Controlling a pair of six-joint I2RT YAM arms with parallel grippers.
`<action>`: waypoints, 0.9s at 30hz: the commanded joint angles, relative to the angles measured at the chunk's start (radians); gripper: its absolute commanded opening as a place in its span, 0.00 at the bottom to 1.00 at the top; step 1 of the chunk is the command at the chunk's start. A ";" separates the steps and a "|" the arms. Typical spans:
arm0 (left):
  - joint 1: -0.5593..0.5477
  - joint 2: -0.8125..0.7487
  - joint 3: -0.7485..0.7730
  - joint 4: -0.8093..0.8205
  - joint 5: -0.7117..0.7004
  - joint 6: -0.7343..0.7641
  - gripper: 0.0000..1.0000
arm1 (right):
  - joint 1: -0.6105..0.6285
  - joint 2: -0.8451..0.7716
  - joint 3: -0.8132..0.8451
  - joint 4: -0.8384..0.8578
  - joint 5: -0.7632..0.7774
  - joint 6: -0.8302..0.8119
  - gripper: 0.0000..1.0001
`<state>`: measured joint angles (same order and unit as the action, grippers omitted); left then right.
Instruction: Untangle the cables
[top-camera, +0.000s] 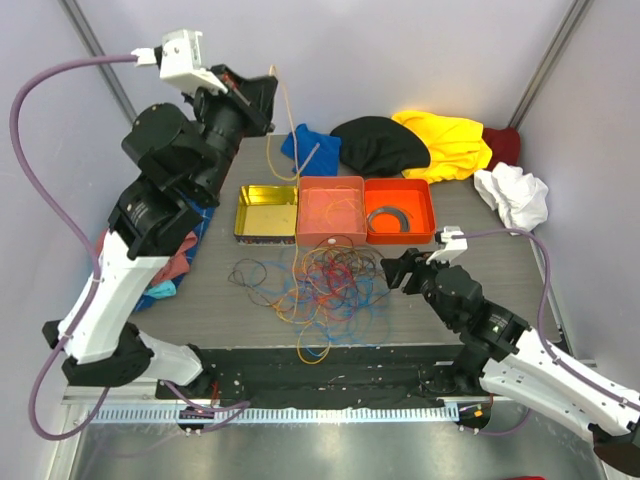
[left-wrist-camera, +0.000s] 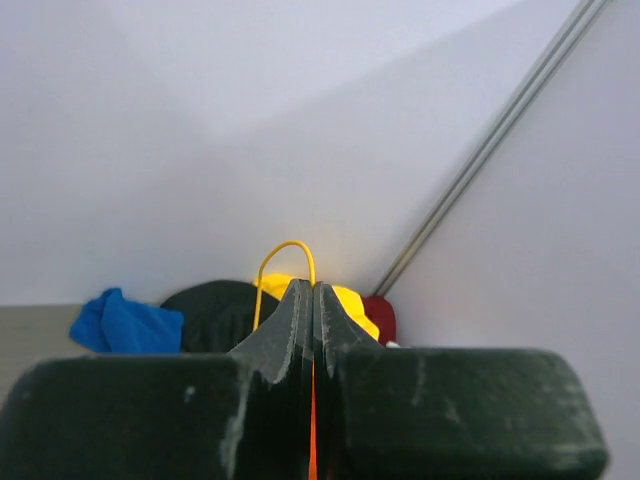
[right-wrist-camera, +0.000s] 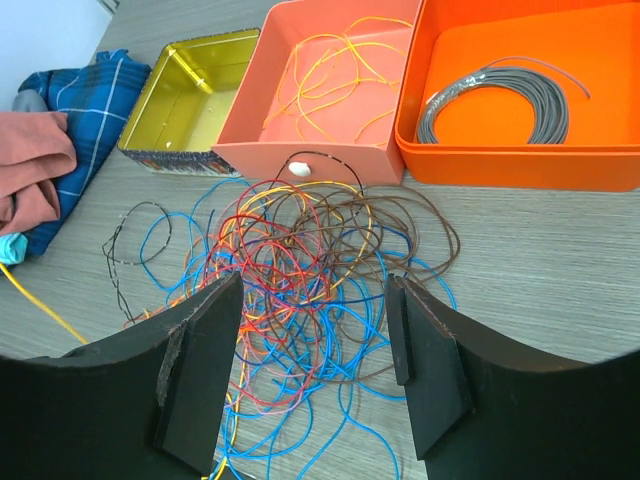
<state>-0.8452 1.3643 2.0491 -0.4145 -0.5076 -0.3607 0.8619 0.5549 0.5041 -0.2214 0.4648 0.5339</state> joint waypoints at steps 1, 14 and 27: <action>-0.005 0.102 0.172 0.062 0.006 0.112 0.00 | 0.005 -0.027 0.051 -0.022 0.028 -0.002 0.67; -0.005 0.216 0.335 0.168 0.023 0.195 0.00 | 0.005 0.055 0.011 0.206 -0.264 -0.029 0.72; -0.005 0.167 0.230 0.141 0.055 0.131 0.00 | 0.121 0.513 0.125 0.602 -0.615 0.012 0.76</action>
<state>-0.8452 1.5848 2.2917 -0.3077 -0.4717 -0.2142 0.9318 1.0050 0.5312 0.2211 -0.0490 0.5587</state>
